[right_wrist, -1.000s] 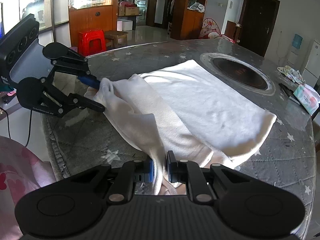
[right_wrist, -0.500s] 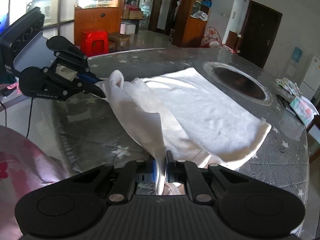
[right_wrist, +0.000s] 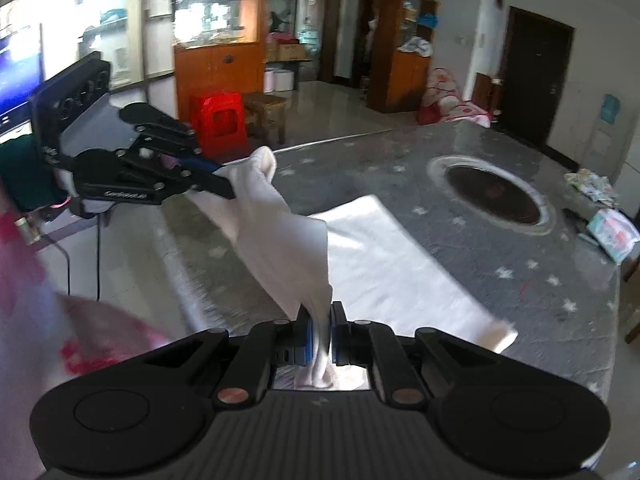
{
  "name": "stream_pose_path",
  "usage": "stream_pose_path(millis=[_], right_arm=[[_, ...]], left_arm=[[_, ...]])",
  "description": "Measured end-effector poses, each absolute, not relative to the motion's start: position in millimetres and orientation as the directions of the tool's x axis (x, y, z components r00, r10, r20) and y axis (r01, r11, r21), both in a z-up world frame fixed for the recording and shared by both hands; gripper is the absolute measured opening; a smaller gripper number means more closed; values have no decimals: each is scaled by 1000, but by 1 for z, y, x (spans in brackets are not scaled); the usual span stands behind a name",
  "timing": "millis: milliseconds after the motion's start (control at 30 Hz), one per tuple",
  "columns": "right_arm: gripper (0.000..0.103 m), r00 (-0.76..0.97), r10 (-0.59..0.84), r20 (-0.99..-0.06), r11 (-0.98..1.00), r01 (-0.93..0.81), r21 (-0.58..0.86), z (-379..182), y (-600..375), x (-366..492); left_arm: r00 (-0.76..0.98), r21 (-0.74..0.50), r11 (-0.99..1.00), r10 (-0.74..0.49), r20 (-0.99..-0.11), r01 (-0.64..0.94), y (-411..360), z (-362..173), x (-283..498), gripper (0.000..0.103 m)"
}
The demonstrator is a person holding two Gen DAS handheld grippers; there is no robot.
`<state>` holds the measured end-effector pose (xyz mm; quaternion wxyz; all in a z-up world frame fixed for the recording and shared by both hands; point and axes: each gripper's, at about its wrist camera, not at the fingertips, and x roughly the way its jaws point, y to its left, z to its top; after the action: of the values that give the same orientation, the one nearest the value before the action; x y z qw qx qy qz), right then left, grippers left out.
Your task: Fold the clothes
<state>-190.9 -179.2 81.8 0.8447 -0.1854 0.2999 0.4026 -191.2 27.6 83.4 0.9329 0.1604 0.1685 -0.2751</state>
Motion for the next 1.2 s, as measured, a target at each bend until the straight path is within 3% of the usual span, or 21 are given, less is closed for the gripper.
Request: stream_pose_path(millis=[233,500,667,933,1067,1200], right_arm=[[7,528,537,-658,676,-736,-39,76,-187,-120],[8,561,457,-691,777,-629,3,29,-187,-49],[17,595,418,-686,850,-524,62,-3,-196,-26],[34,666,379,-642,904,-415,103,-12,-208,-22],[37,724,348,-595,923,-376,82,4,-209,-26],[36,703,408,-583,890,-450,81,15,-189,-33]], left_arm=[[766,226,776,-446,-463,589,12,82,-108,7],[745,212,801,-375,-552,560,-10,44,-24,10],[767,227,834,-310,-561,503,-14,29,-1,21],[836,227,923,-153,-527,311,11,32,9,22],[848,184,934,-181,-498,307,15,47,-16,22],[820,149,899,-296,-490,413,-1,52,-50,23]])
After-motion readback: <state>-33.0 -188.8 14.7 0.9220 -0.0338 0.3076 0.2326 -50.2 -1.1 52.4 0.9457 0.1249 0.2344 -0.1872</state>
